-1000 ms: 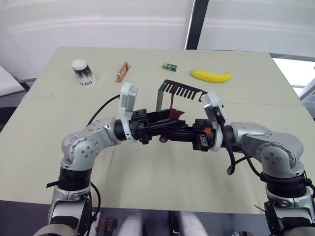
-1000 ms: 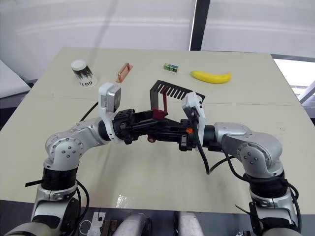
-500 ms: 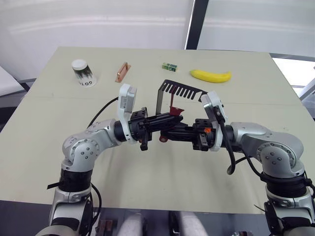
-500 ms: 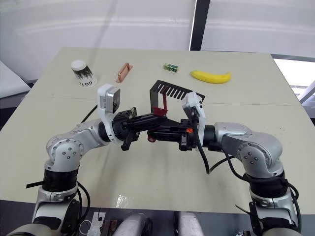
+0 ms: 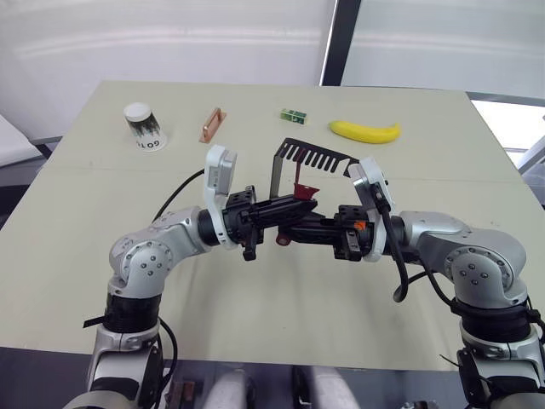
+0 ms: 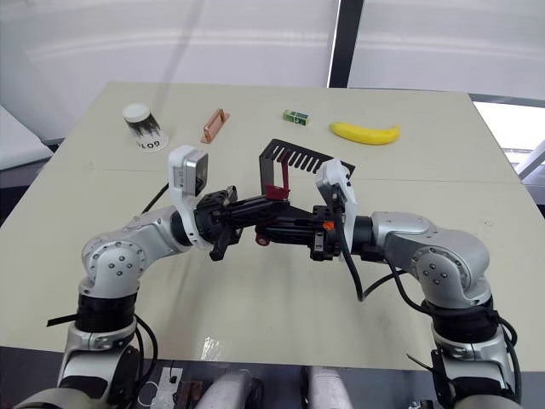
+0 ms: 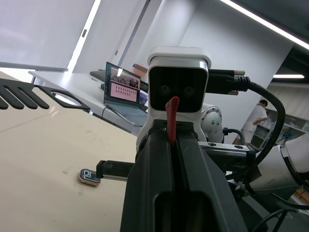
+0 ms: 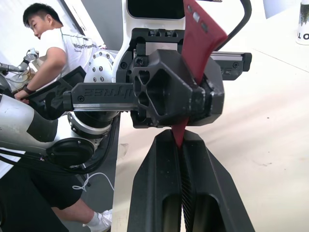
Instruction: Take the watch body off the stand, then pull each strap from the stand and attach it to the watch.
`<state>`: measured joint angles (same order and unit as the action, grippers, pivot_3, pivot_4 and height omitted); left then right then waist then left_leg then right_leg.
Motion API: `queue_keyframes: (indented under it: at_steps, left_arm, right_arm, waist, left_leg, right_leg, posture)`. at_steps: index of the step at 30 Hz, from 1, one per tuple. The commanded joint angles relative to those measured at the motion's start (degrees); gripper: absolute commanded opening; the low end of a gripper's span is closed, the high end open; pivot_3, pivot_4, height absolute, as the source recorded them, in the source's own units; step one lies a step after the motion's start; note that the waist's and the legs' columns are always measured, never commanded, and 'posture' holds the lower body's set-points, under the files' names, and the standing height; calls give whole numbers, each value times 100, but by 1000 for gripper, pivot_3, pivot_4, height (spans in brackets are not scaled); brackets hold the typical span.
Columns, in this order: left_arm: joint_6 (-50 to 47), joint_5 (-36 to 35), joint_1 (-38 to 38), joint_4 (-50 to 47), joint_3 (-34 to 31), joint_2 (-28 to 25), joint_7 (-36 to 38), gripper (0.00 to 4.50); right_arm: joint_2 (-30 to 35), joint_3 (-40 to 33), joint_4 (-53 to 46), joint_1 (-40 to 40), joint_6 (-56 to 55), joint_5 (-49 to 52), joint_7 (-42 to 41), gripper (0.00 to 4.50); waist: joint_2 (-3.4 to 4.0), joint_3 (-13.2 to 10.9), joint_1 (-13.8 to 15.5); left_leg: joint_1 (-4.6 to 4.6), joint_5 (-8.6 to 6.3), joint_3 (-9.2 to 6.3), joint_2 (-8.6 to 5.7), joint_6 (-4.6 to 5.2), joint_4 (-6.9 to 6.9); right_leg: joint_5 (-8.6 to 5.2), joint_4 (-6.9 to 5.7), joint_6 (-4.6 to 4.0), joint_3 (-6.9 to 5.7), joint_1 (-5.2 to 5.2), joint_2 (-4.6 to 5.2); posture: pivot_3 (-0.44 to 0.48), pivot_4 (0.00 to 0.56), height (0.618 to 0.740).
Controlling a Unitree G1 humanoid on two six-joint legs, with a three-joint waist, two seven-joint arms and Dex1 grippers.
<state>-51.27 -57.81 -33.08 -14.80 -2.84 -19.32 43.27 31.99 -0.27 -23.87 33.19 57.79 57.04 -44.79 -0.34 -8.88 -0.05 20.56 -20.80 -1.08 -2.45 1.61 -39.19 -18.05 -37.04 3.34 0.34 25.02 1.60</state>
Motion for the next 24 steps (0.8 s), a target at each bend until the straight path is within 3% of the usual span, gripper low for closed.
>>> queue_keyframes:
  at_steps: [1, 10, 14, 20, 24]
  left_arm:
    - [87, -160, -23, -90, -94, 63, 34, 65]
    - [81, -161, -28, -145, -79, 106, 54, 65]
    - [83, -136, -52, -133, -66, 45, 123, 0]
    - [222, 172, -100, -77, 70, -273, 493, 0]
    - [326, 346, -106, -27, 132, -506, 758, 0]
  right_arm:
    - [-7, -86, -92, 115, -24, 101, 59, 0]
    - [85, -125, -292, 25, -137, 25, 65, 0]
    - [135, -323, -509, -181, -153, 119, 237, 1391]
    - [690, -1433, -1157, -1110, -51, 624, 690, 4451]
    - [1055, -2206, -1479, -1927, -40, 896, 1063, 4482]
  waist:
    - [0, 0, 0]
    - [0, 0, -1]
    - [0, 0, 3]
    - [-1, -1, 51]
    - [-1, 0, 74]
  left_leg:
    - [0, 0, 0, 0, 0, 0]
    - [0, 0, 0, 0, 0, 0]
    - [1, 0, 0, 0, 0, 0]
    - [6, 0, -3, 0, 1, 0]
    - [5, 0, -2, 1, 1, 0]
  right_leg:
    - [0, 0, 0, 0, 0, 0]
    - [0, 0, 0, 0, 0, 0]
    - [0, 1, 0, 0, 0, 0]
    - [0, 8, 0, -1, -1, 1]
    - [0, 9, 0, 0, -3, 0]
  posture:
    - [0, 150, 740]
    - [0, 150, 740]
    - [0, 150, 740]
    - [0, 150, 740]
    - [0, 150, 740]
